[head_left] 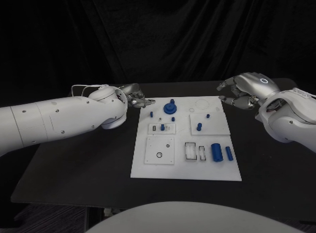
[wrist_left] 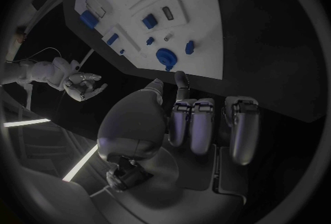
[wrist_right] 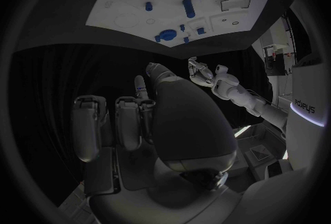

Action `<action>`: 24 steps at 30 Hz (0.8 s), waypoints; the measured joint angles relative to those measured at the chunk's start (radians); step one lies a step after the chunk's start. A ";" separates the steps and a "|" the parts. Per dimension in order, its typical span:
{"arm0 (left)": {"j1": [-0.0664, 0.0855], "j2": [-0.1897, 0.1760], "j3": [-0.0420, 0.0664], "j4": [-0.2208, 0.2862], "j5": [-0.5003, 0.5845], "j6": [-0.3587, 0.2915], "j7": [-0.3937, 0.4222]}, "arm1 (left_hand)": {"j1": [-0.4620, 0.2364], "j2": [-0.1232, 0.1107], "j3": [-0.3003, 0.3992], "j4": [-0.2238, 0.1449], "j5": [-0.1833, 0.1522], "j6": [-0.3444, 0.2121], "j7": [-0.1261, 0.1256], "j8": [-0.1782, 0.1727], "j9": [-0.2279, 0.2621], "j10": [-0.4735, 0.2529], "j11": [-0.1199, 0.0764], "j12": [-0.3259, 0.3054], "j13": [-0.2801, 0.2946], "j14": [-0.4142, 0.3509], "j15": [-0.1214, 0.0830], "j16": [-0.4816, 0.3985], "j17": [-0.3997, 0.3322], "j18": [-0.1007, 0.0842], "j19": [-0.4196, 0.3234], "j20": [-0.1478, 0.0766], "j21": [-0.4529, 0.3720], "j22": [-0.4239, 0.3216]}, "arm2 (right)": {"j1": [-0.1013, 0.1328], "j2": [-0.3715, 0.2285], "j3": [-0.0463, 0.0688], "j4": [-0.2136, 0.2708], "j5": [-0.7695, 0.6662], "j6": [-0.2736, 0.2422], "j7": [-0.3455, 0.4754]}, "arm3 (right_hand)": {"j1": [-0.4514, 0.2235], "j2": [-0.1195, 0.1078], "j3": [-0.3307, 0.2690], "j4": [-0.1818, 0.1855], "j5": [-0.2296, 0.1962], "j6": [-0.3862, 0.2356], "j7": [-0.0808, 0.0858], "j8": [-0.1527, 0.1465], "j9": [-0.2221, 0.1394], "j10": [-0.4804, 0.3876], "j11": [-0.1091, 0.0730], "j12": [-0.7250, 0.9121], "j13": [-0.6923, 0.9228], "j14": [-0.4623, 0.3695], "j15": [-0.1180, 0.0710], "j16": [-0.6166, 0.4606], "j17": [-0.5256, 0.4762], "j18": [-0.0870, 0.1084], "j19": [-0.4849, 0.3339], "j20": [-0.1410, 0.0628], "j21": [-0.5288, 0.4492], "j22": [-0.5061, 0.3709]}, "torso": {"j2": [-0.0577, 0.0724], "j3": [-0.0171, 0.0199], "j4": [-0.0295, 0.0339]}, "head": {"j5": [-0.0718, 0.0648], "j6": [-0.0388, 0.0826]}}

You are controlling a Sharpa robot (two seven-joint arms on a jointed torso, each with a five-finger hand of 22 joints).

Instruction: Assemble the parts on the task board

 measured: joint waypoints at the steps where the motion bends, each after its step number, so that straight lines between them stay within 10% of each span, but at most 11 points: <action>1: 0.001 0.011 0.000 -0.018 0.002 0.011 -0.002 | 0.000 0.000 0.000 0.000 0.000 0.000 0.000 0.000 0.000 0.000 0.000 0.000 0.000 0.000 0.000 0.000 0.000 0.000 0.000 0.000 0.000 0.000 | 0.000 0.000 0.000 0.000 0.000 0.000 0.000 | 0.000 0.000 0.000 0.000 0.000 0.000 0.000 0.000 0.000 0.000 0.000 0.000 0.000 0.000 0.000 0.000 0.000 0.000 0.000 0.000 0.000 0.000 | 0.001 -0.0001 0.0006 | -0.003 0.000; 14: 0.002 0.151 0.000 -0.231 0.020 0.171 -0.013 | 0.026 0.002 -0.015 -0.001 -0.012 -0.007 0.007 -0.058 -0.046 0.000 0.000 0.000 0.000 0.000 0.000 0.000 0.000 0.000 0.000 0.000 0.000 0.000 | 0.000 0.002 0.000 0.001 0.000 0.000 0.000 | 0.000 0.000 0.003 0.003 0.000 0.000 0.000 0.000 0.000 0.000 0.000 0.000 0.000 0.000 0.000 0.000 0.000 0.000 0.000 0.000 0.000 0.001 | 0.011 -0.0022 0.0049 | -0.018 0.000; 24: 0.001 0.188 -0.001 -0.291 0.024 0.229 -0.010 | 0.030 -0.002 -0.023 0.005 -0.015 -0.004 0.011 -0.073 -0.062 0.000 0.000 0.000 0.000 0.000 0.000 0.000 0.000 0.000 0.000 0.000 0.000 0.000 | 0.000 0.002 0.000 0.003 0.000 0.000 0.000 | 0.000 0.000 0.003 0.003 0.000 0.000 0.000 0.000 -0.001 0.000 0.000 -0.004 0.000 0.000 0.000 0.000 0.000 0.000 0.000 0.000 0.000 0.001 | 0.013 -0.0029 0.0036 | -0.020 0.000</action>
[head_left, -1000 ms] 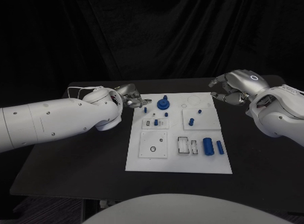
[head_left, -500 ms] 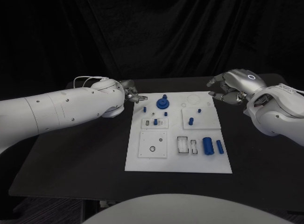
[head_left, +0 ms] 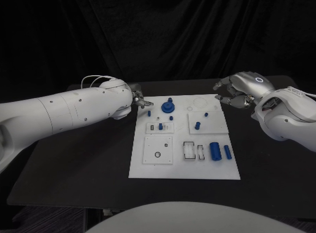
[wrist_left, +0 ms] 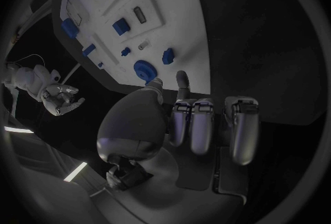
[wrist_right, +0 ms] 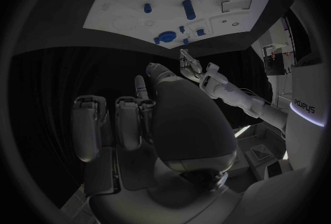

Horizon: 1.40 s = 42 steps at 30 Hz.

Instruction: Assemble the parts on the task board

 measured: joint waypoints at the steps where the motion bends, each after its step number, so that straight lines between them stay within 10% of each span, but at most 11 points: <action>1: 0.000 0.002 0.000 -0.002 0.000 0.004 0.000 | 0.000 0.000 -0.003 -0.001 -0.002 0.000 0.000 -0.002 -0.003 0.000 0.000 0.000 0.000 0.000 0.000 0.000 0.000 0.000 0.000 0.000 0.000 0.000 | 0.000 0.000 0.000 0.000 0.000 0.000 0.000 | 0.000 0.000 0.000 0.000 0.000 0.000 0.000 0.000 0.000 0.000 0.000 0.000 0.000 0.000 0.000 0.000 0.000 0.000 0.000 0.000 0.000 0.000 | 0.000 0.0001 0.0000 | 0.000 0.000; 42: -0.010 0.032 -0.003 -0.028 0.003 0.084 -0.006 | 0.020 0.020 -0.030 -0.002 0.001 -0.011 0.018 -0.094 -0.086 0.000 0.022 0.000 0.000 0.000 0.015 0.000 0.000 0.000 -0.003 0.011 -0.008 0.001 | 0.000 0.009 0.000 -0.003 0.000 0.001 0.000 | -0.005 0.005 0.003 0.003 0.004 0.004 0.004 0.000 -0.001 0.000 0.000 0.000 0.000 0.000 0.000 0.000 0.000 0.000 0.000 0.000 0.000 0.000 | -0.001 -0.0001 0.0017 | -0.004 0.000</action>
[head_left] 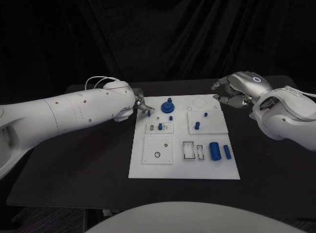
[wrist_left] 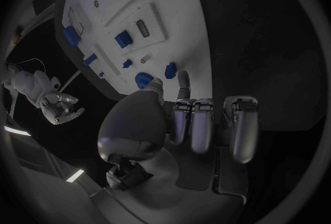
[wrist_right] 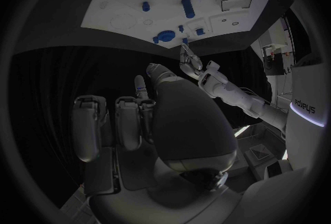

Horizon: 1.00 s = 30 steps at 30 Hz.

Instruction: Assemble the parts on the task board

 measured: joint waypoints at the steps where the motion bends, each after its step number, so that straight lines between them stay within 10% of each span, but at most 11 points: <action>1: 0.000 0.000 0.000 0.000 0.000 0.001 0.000 | 0.002 0.002 0.000 0.000 0.002 0.000 0.000 -0.002 -0.001 0.000 0.000 0.000 0.000 -0.002 0.002 0.000 0.000 0.000 0.000 0.000 0.000 0.000 | 0.000 0.000 0.000 0.000 0.000 0.000 0.000 | 0.000 0.000 0.000 0.000 0.000 0.000 0.000 0.000 0.000 0.000 0.000 0.000 0.000 0.000 0.000 0.000 0.000 0.000 0.000 0.000 0.000 0.000 | 0.000 0.0002 0.0001 | -0.001 0.000; 30: -0.010 0.013 0.000 -0.012 0.001 0.019 0.001 | 0.031 0.012 0.003 -0.003 0.044 0.011 0.003 -0.019 -0.025 0.000 0.000 0.000 0.000 -0.003 0.003 0.000 0.000 0.000 0.000 0.007 -0.004 0.000 | 0.000 0.000 0.000 0.000 0.000 0.002 -0.003 | 0.000 0.000 0.000 0.000 0.000 0.000 0.000 0.000 -0.001 0.000 0.000 -0.007 0.000 0.000 0.000 0.000 0.000 0.000 0.000 0.000 0.000 0.000 | 0.000 0.0005 0.0001 | -0.010 0.000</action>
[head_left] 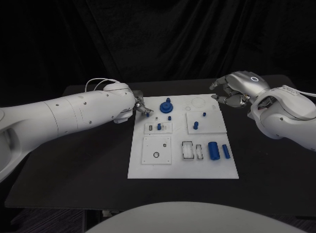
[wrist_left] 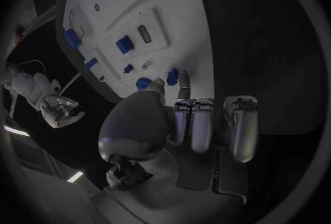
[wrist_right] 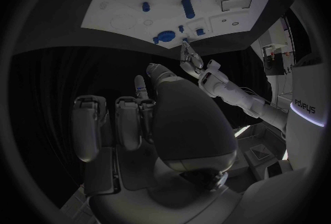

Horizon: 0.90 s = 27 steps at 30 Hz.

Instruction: Assemble the parts on the task board

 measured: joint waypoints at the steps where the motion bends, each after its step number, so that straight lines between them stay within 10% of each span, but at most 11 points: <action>1: -0.001 0.000 0.000 -0.002 0.000 0.000 0.000 | 0.000 0.000 0.000 0.000 0.000 0.000 0.000 0.000 0.000 0.000 0.000 0.000 0.000 0.000 0.000 0.000 0.000 0.000 0.000 0.000 0.000 0.000 | 0.000 0.000 0.000 0.000 0.000 0.000 0.000 | 0.000 0.000 0.000 0.000 0.000 0.000 0.000 0.000 0.000 0.000 0.000 0.000 0.000 0.000 0.000 0.000 0.000 0.000 0.000 0.000 0.000 0.000 | 0.000 0.0000 0.0000 | 0.000 0.000; 27: -0.009 0.008 0.000 -0.012 0.000 -0.002 0.011 | 0.032 0.006 0.016 -0.016 0.070 0.007 0.000 -0.014 -0.016 0.000 0.000 0.000 0.000 0.000 0.000 0.000 0.000 0.000 0.000 0.000 0.000 0.000 | 0.000 -0.001 0.000 0.003 0.000 0.001 -0.008 | 0.000 0.000 0.005 0.001 0.000 0.000 0.000 0.000 -0.001 0.000 0.000 0.000 0.000 0.000 0.000 0.000 0.000 0.000 0.000 0.000 0.000 0.001 | 0.000 0.0004 -0.0027 | -0.004 0.000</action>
